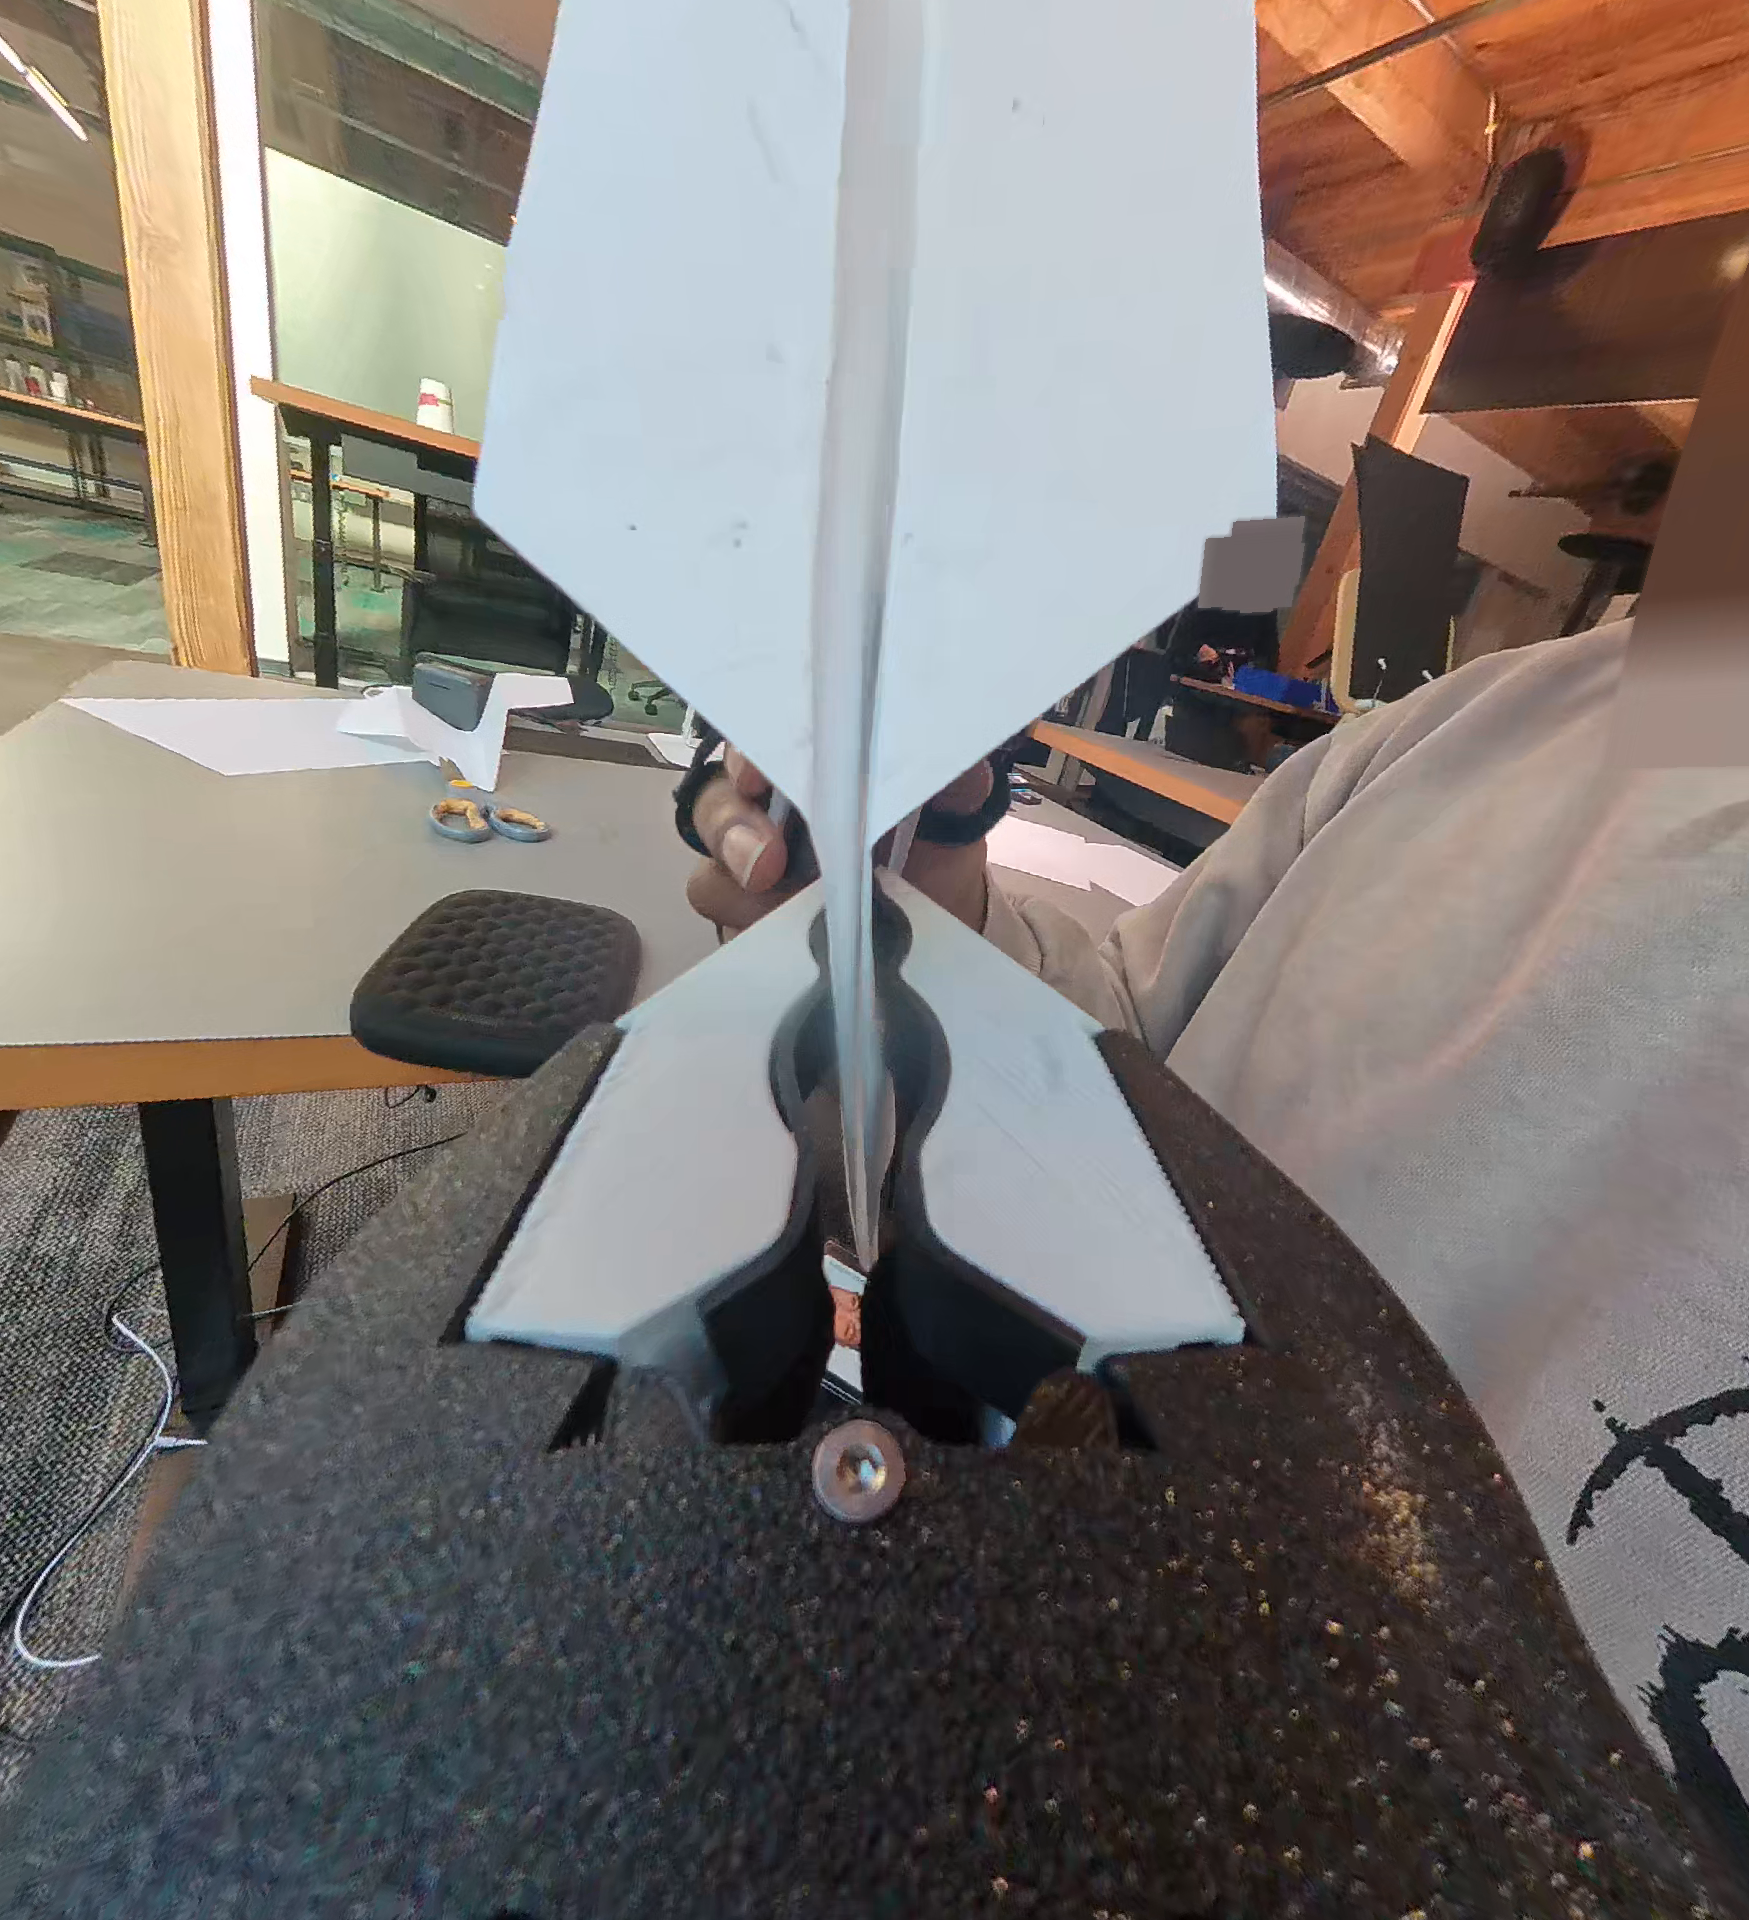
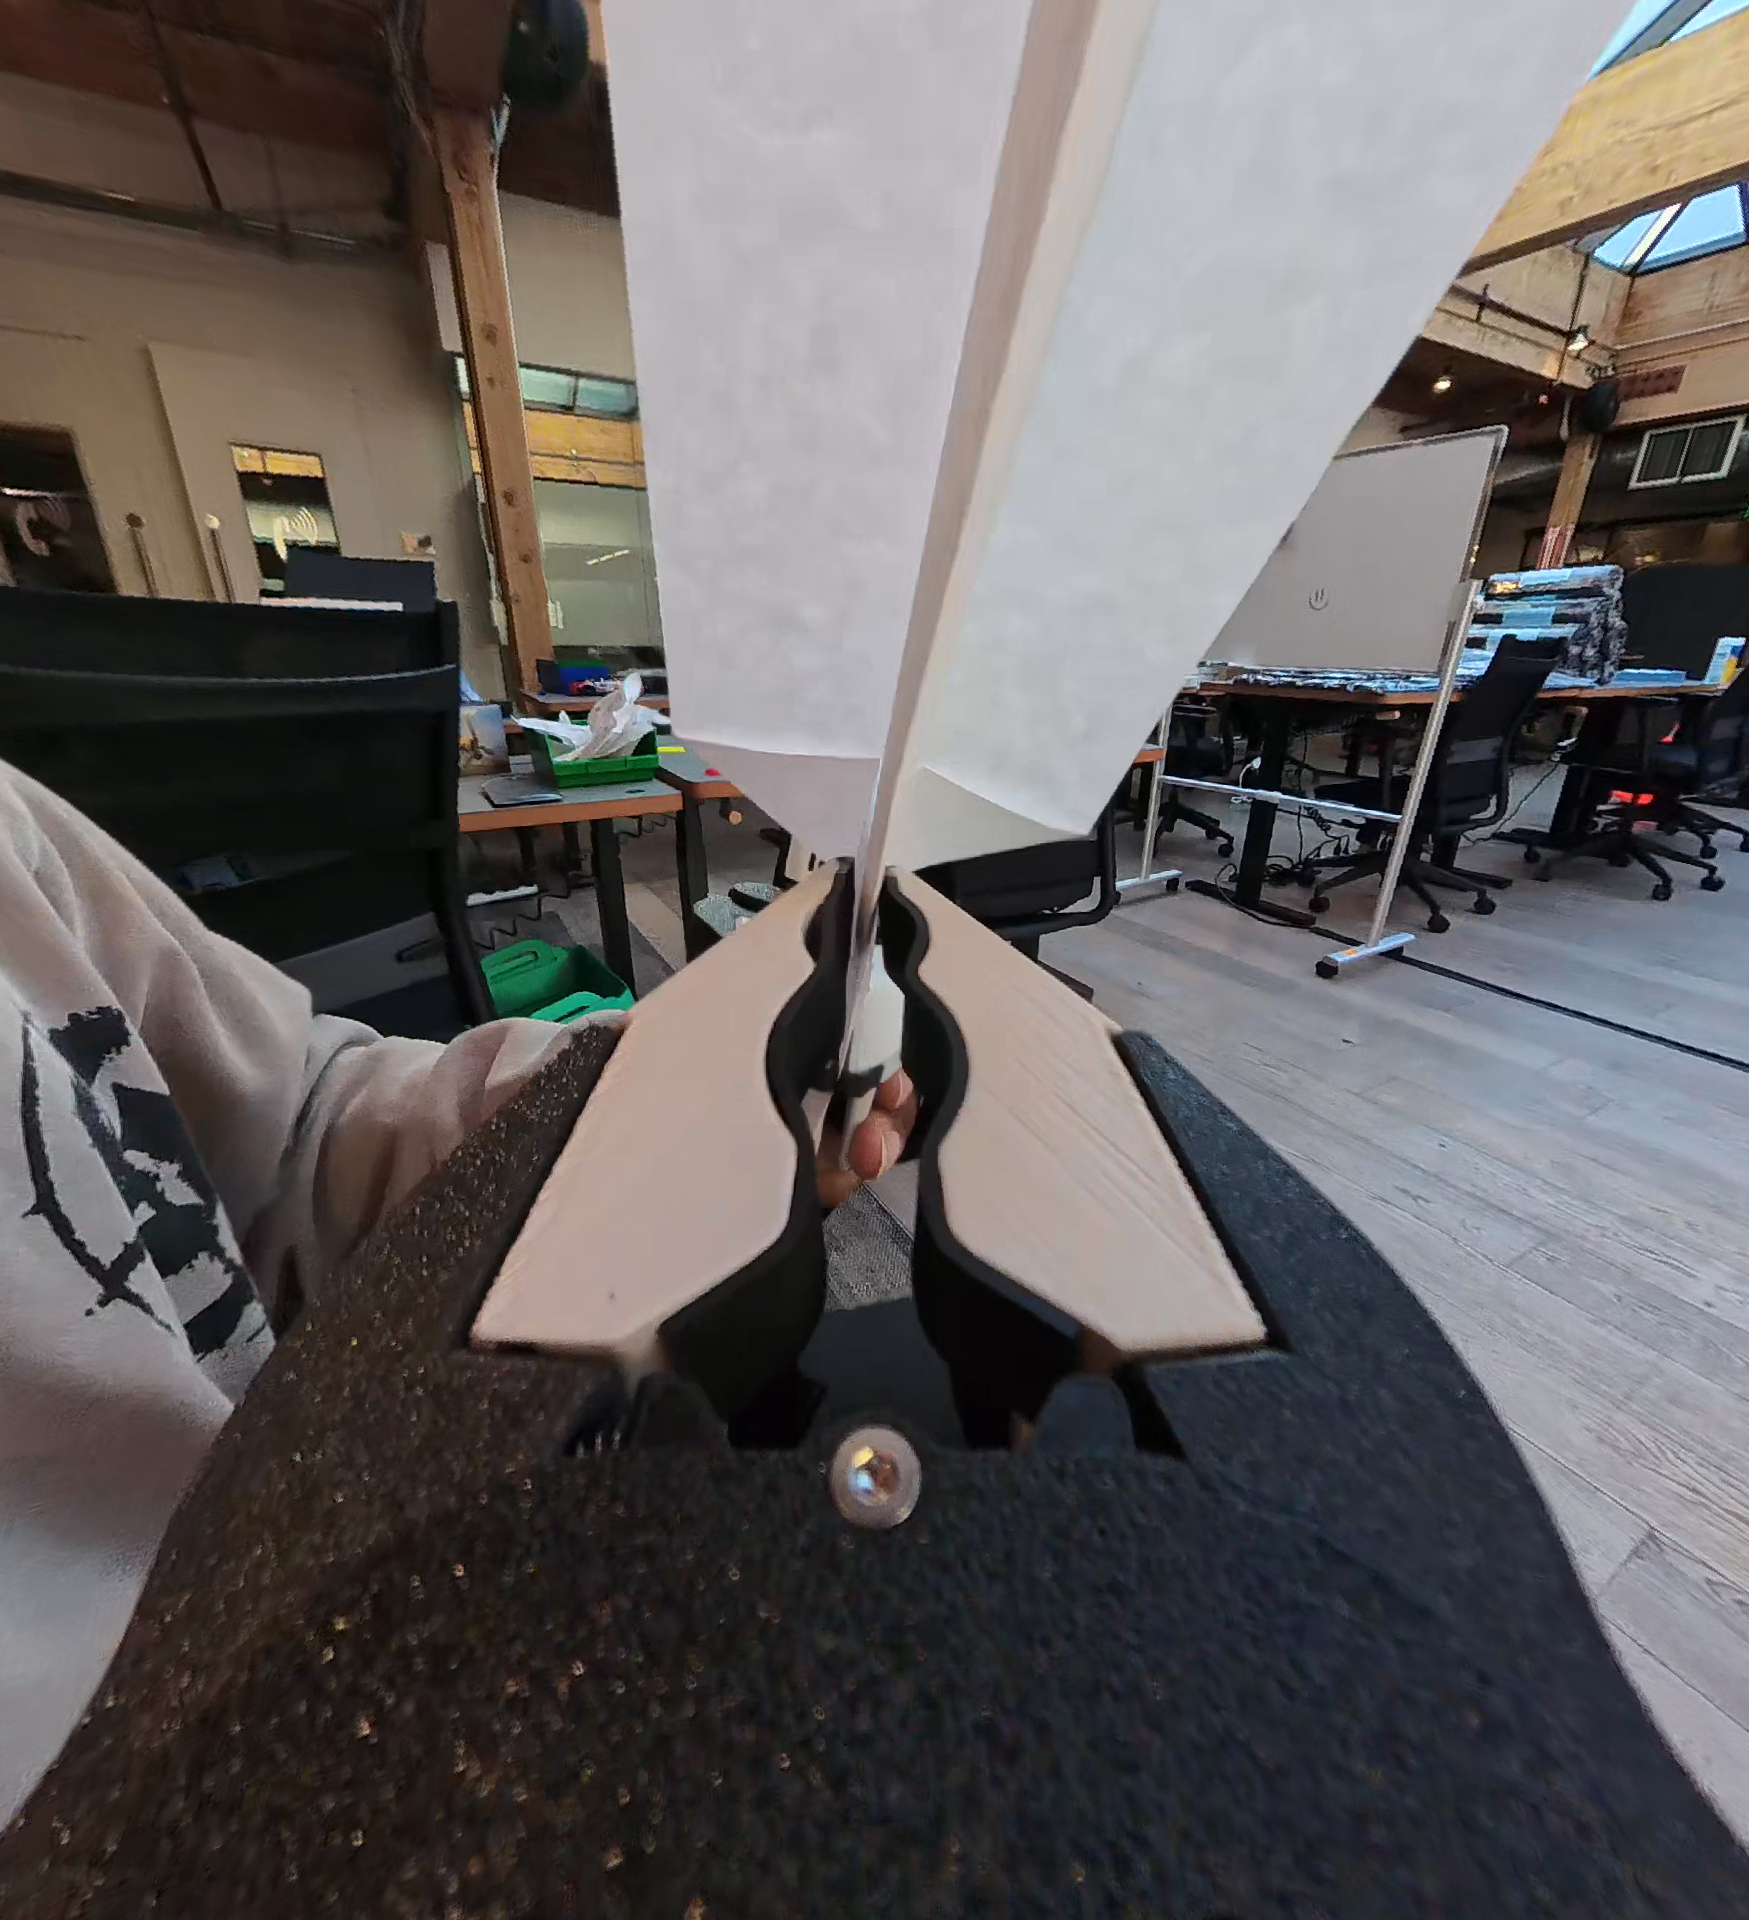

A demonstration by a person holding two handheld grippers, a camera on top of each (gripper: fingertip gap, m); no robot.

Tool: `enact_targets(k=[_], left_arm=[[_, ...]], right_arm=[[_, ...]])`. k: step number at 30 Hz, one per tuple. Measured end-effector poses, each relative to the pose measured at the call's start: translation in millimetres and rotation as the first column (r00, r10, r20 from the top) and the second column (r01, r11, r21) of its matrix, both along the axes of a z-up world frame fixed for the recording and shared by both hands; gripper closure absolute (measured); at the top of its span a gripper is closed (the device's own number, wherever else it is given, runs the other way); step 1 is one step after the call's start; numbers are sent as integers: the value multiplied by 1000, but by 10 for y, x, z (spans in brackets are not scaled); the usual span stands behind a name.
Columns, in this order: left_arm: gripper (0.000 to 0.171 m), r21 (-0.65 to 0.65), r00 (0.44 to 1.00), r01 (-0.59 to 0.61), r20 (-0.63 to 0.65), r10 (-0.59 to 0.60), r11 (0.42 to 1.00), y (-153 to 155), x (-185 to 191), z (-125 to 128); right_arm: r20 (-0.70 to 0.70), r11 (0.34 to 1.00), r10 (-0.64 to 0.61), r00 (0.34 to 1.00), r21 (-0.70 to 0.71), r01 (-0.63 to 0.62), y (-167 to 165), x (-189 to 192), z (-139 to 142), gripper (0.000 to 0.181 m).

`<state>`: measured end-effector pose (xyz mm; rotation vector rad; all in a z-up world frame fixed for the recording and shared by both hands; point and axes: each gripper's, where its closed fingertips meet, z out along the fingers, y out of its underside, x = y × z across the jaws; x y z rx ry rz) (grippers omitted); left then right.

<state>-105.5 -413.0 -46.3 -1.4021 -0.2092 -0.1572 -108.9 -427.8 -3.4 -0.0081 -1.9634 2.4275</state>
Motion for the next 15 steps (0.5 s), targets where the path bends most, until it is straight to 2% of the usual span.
enact_targets(k=[3, 6, 12, 15], left_arm=[[171, -8, 999, 3, 42, -3, 1000, -137, -168, -51], [171, -29, 996, 4, 94, -1, 1000, -312, -399, -211], [171, -7, 977, -1, 213, 2, 1000, -902, -1123, -761], [171, 18, 963, -9, 268, 3, 1000, -1304, -1554, -1085]], right_arm=[[40, 1000, 24, 999, -20, -23, -146, -208, 13, 178], [81, 998, 51, 995, 23, -53, -319, -483, -127, 181], [181, 992, 102, 978, 53, -114, -896, -1234, -693, 181], [240, 989, 143, 960, -2, -147, -1278, -1708, -951, 180]])
